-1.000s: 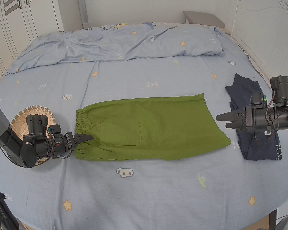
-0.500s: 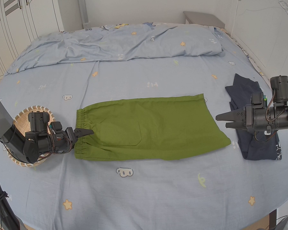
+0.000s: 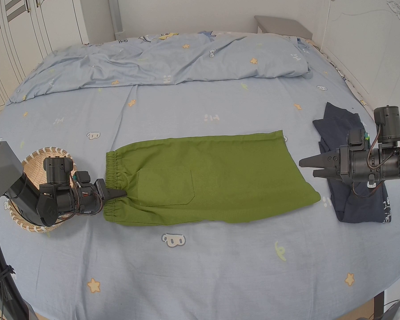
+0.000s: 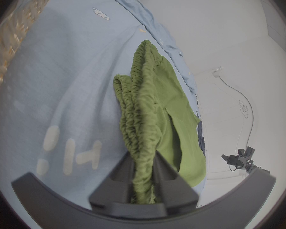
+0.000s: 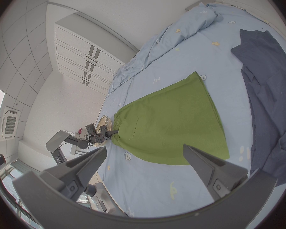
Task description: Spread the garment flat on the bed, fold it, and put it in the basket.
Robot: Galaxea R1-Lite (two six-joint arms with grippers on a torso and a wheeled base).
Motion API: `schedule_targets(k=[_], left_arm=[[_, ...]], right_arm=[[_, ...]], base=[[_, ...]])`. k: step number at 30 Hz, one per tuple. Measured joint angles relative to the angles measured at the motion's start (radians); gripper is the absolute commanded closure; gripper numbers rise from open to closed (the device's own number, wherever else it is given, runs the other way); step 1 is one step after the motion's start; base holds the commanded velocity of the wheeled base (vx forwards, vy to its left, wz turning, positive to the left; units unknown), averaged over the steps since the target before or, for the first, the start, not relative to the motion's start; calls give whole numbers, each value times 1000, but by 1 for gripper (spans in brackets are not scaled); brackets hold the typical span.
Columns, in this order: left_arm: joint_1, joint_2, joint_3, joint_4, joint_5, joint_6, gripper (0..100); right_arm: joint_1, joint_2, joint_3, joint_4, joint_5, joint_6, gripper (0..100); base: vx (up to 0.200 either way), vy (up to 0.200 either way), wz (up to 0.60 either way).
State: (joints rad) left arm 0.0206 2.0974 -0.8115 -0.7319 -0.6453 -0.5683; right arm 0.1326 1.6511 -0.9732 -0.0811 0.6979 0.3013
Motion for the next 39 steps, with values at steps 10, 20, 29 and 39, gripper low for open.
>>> schedule_targets(k=[10, 20, 29, 39], left_arm=[[3, -22, 3, 9, -25, -55, 100], [9, -55, 1, 29, -60, -60, 100], [9, -64, 1, 29, -61, -59, 100], [6, -63, 1, 28, -62, -59, 100]], right_arm=[[-53, 102, 2, -74, -30, -20, 0], [-126, 319, -33, -143, -80, -55, 0], [-138, 384, -48, -144, -60, -55, 0], [-124, 431, -76, -106, 32, -48, 0]], base=[[0, 0, 0], [0, 0, 0], [0, 0, 0], [0, 0, 0]])
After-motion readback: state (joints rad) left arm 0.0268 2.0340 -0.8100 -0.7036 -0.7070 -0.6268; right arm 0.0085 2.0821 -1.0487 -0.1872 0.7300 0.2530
